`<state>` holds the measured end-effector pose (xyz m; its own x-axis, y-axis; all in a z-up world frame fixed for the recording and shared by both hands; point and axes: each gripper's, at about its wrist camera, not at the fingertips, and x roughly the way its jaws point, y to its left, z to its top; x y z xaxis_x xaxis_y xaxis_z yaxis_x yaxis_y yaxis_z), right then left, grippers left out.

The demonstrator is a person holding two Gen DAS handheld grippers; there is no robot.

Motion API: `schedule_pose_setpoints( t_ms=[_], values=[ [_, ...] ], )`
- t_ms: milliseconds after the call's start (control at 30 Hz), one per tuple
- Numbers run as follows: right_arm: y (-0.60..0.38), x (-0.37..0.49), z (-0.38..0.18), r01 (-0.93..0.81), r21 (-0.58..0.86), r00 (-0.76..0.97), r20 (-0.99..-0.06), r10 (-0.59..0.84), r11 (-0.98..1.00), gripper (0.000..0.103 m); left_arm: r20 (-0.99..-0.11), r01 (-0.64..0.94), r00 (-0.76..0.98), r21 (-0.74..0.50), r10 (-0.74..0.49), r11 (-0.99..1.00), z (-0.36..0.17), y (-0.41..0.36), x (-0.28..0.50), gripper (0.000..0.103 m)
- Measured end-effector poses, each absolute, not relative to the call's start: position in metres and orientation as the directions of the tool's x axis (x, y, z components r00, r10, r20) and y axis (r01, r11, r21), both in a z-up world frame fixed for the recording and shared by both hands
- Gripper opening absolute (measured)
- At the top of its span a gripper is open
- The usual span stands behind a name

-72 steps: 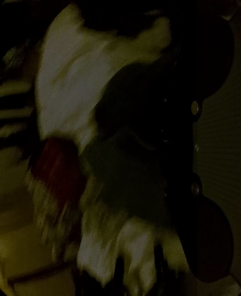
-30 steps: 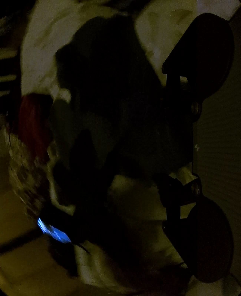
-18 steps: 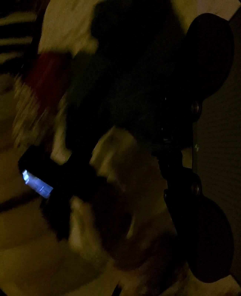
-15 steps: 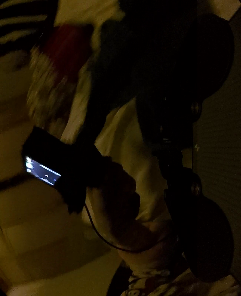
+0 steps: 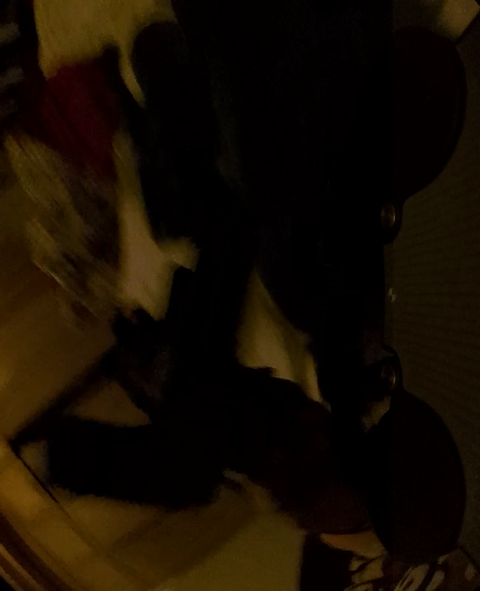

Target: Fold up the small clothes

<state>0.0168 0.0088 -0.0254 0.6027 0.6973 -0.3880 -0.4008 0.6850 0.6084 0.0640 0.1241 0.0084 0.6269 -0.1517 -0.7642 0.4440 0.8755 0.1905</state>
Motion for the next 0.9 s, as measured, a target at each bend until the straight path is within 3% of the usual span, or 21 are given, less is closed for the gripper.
schedule_pose_setpoints(
  t_ms=[100,233,300,433,633,733,767,833,900],
  values=[
    [-0.043,-0.011,-0.020,-0.331,0.559,0.704,-0.390,0.594,0.760,0.103,-0.755,0.535,0.613,0.178,-0.234,0.826,0.006,0.096,0.050,0.091],
    [-0.106,-0.013,-0.053,-0.047,0.523,0.747,-0.547,0.377,0.851,0.103,-0.784,0.597,0.594,0.280,-0.180,0.751,-0.029,0.067,0.035,0.095],
    [-0.130,-0.007,-0.081,0.062,0.523,0.758,-0.579,0.301,0.850,0.103,-0.798,0.602,0.588,0.319,-0.135,0.732,-0.049,0.067,0.029,0.095],
    [-0.145,0.023,-0.136,0.140,0.630,0.706,-0.605,0.369,0.764,0.103,-0.814,0.574,0.579,0.359,-0.054,0.736,-0.074,0.086,0.031,0.095],
    [-0.129,0.068,-0.172,0.212,0.642,0.640,-0.661,0.391,0.737,0.103,-0.831,0.554,0.553,0.316,-0.057,0.770,-0.077,0.108,0.033,0.101],
    [-0.121,0.080,-0.174,0.159,0.621,0.627,-0.664,0.407,0.768,0.103,-0.839,0.552,0.542,0.308,-0.053,0.775,-0.079,0.110,0.038,0.102],
    [-0.120,0.083,-0.179,0.162,0.616,0.617,-0.673,0.408,0.771,0.100,-0.842,0.550,0.537,0.302,-0.053,0.778,-0.079,0.109,0.039,0.102],
    [-0.121,0.079,-0.181,0.128,0.632,0.617,-0.654,0.437,0.765,0.050,-0.846,0.548,0.530,0.292,-0.056,0.784,-0.079,0.111,0.043,0.102],
    [-0.123,0.070,-0.172,0.110,0.640,0.628,-0.637,0.446,0.760,0.042,-0.846,0.548,0.531,0.293,-0.054,0.783,-0.079,0.108,0.044,0.102]
  ],
)
